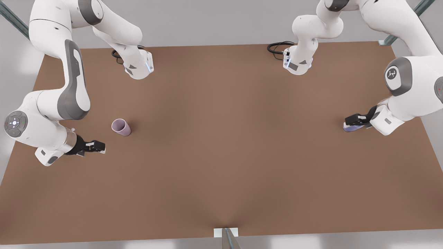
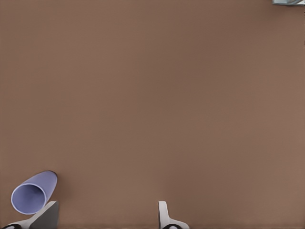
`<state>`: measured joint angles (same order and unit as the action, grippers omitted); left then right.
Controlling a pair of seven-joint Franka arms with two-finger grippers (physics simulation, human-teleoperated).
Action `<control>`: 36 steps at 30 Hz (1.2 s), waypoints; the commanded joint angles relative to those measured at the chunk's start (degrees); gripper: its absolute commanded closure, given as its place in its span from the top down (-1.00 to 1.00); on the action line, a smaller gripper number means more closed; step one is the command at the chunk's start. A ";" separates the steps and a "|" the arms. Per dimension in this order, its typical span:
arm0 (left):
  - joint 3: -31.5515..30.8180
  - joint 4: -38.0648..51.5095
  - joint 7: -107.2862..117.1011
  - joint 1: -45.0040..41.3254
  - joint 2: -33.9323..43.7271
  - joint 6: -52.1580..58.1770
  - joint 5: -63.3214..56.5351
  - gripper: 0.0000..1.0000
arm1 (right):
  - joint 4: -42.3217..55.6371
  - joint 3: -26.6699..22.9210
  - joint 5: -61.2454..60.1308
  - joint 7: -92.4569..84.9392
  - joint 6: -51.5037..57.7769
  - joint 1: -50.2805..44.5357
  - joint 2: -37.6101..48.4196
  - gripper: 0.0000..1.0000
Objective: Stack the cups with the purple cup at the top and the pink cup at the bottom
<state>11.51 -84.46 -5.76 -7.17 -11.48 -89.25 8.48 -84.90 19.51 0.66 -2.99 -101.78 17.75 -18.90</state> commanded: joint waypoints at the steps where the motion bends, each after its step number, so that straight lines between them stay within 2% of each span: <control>1: 0.01 0.00 -0.30 0.05 -0.03 0.05 -0.22 1.00 | 0.00 -0.08 -0.05 0.00 0.00 0.00 -0.08 1.00; 12: 0.09 -1.76 0.31 0.05 0.40 4.97 -0.66 1.00 | 3.96 0.09 0.65 1.58 -1.05 -0.17 -3.77 1.00; 14: 0.01 -2.72 0.40 0.05 0.32 4.97 -1.36 1.00 | 2.99 0.09 1.18 5.53 -0.71 -2.63 -3.86 1.00; 16: 0.01 -3.51 0.40 0.05 0.58 4.97 -1.36 1.00 | -2.98 0.09 1.27 7.12 -0.62 -3.43 -1.06 1.00; 19: -0.17 -3.87 0.22 0.05 1.64 5.85 -1.45 1.00 | -22.84 -0.44 0.92 0.71 -1.14 -1.06 11.95 1.00; 23: 0.01 -4.22 0.31 0.05 1.46 5.23 -2.33 1.00 | -36.29 -0.96 0.83 -7.64 -8.88 3.25 17.32 1.00; 29: 0.01 -4.22 0.31 0.05 1.02 5.76 -3.56 1.00 | -41.39 -0.79 0.74 -8.35 -13.01 2.46 16.18 1.00; 36: 0.01 -4.48 0.31 0.05 1.02 6.02 -3.56 1.00 | -42.19 -1.05 1.27 -8.70 -15.12 4.66 12.40 1.00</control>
<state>11.51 -88.94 -5.45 -7.12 -10.54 -83.23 4.97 -127.24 18.45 1.93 -11.69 -116.89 22.66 -6.82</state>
